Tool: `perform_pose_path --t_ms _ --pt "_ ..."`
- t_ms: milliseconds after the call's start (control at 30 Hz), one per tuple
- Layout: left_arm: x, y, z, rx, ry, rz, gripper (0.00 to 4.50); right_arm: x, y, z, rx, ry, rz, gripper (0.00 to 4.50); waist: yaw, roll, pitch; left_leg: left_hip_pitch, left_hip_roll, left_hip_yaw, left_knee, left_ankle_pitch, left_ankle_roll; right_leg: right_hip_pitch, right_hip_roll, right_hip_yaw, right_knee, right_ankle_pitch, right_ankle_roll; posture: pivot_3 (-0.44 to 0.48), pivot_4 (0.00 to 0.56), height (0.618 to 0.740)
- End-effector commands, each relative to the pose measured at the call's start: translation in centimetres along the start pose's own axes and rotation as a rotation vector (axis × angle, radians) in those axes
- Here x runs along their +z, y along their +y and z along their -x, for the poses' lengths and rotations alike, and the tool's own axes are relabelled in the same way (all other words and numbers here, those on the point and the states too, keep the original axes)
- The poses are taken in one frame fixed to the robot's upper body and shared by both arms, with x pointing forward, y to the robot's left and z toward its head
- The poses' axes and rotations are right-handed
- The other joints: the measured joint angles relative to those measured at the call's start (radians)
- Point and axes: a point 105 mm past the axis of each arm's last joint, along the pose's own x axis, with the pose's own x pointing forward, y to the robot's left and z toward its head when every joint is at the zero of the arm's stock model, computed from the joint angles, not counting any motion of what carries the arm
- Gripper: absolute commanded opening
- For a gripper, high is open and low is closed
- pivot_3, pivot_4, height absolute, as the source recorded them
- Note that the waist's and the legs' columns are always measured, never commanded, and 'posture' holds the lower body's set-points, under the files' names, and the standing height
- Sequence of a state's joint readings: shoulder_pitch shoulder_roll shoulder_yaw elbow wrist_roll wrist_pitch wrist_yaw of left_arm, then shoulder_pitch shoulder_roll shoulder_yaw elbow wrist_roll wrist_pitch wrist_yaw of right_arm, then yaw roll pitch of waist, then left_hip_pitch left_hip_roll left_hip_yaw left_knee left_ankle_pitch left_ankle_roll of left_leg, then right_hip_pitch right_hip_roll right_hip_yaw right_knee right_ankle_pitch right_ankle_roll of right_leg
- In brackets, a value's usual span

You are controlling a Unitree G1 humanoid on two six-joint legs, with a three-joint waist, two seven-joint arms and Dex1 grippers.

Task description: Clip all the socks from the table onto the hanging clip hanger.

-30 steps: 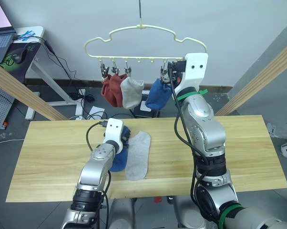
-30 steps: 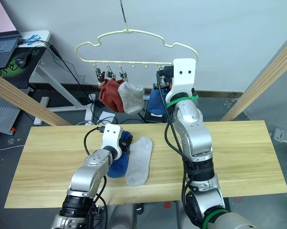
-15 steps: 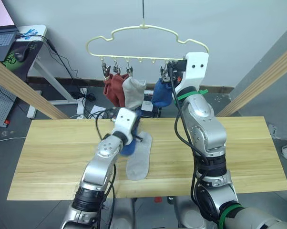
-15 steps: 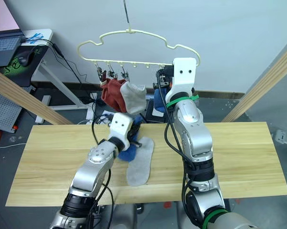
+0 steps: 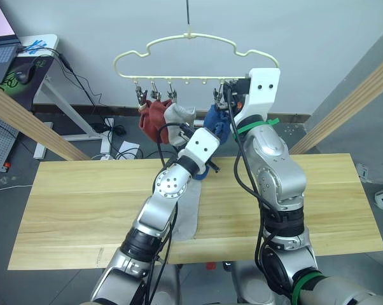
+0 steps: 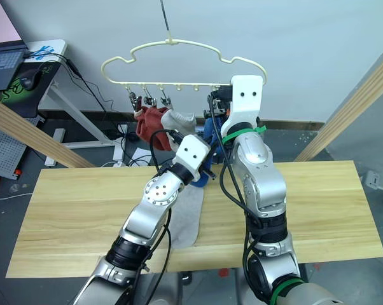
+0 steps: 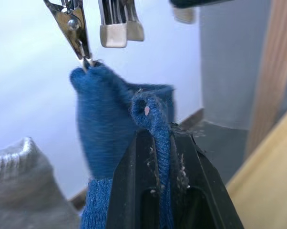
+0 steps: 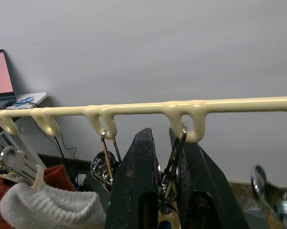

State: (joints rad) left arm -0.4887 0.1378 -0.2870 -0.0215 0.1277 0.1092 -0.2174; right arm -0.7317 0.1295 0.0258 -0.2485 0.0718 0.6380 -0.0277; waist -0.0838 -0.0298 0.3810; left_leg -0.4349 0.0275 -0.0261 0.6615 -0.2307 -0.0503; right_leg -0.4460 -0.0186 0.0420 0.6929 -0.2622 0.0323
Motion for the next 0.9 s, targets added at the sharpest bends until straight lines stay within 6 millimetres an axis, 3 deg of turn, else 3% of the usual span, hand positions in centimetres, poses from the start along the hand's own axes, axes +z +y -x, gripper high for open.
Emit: perform_pose_path --t_ms 33,367,900 --pt "1.5 0.2 -0.8 0.042 -0.075 -0.016 0.00 2.0 1.0 0.6 0.031 -0.076 -0.021 0.12 0.000 0.000 0.000 0.000 0.000 0.000 0.000 0.000 0.000 0.000 0.000 0.000 -0.001 0.000 0.000 -0.116 0.350 0.740" --pt "2.4 -0.4 -1.8 0.044 -0.122 0.002 0.00 1.8 1.3 0.7 0.041 -0.063 -0.024 0.12 0.000 0.000 0.000 -0.001 0.000 0.000 0.000 0.000 0.000 0.000 0.000 0.000 -0.002 0.000 0.000 -0.119 0.348 0.740" --pt "3.3 0.2 -2.7 0.069 -0.155 0.012 0.00 1.6 1.2 0.8 0.033 -0.057 -0.012 0.12 0.000 0.000 0.000 -0.001 0.000 0.000 0.000 0.000 0.000 0.000 0.000 0.000 -0.002 0.000 0.000 -0.122 0.354 0.740"
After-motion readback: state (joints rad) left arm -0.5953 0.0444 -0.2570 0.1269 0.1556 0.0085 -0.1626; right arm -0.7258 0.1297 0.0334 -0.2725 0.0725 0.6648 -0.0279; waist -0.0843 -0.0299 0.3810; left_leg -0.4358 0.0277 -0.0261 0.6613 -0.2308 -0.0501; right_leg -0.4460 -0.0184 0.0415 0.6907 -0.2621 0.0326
